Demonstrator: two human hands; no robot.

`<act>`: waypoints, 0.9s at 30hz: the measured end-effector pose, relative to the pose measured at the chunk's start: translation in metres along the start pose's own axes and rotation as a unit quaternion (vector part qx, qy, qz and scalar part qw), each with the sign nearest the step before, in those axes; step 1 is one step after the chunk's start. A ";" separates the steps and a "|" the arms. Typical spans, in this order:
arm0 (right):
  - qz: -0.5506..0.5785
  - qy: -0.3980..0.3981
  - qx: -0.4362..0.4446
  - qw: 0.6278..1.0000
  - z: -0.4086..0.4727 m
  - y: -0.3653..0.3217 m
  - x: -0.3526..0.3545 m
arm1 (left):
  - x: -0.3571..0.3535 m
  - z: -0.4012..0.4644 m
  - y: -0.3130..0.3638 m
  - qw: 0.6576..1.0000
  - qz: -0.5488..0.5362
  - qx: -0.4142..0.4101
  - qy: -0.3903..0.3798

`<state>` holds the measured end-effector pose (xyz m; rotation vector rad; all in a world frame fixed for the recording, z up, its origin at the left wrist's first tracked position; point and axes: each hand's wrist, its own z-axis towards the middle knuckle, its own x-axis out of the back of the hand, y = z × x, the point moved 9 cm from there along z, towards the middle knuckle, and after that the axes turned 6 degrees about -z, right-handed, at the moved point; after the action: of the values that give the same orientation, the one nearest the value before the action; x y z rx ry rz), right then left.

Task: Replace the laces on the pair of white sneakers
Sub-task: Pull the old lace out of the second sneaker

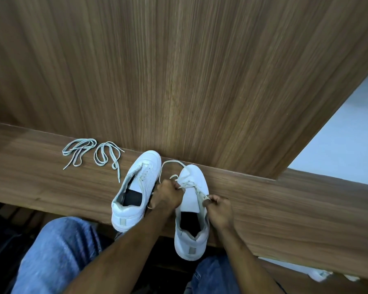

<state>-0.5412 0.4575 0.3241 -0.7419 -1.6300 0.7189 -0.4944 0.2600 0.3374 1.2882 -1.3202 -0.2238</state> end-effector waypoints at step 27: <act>-0.040 0.036 0.104 0.993 0.035 -0.030 0.010 | -0.003 -0.002 -0.006 1.000 0.021 -0.005 0.011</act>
<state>-0.5798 0.4447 0.3476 -0.5422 -1.4857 0.7818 -0.4904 0.2617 0.3315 1.2509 -1.3244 -0.1867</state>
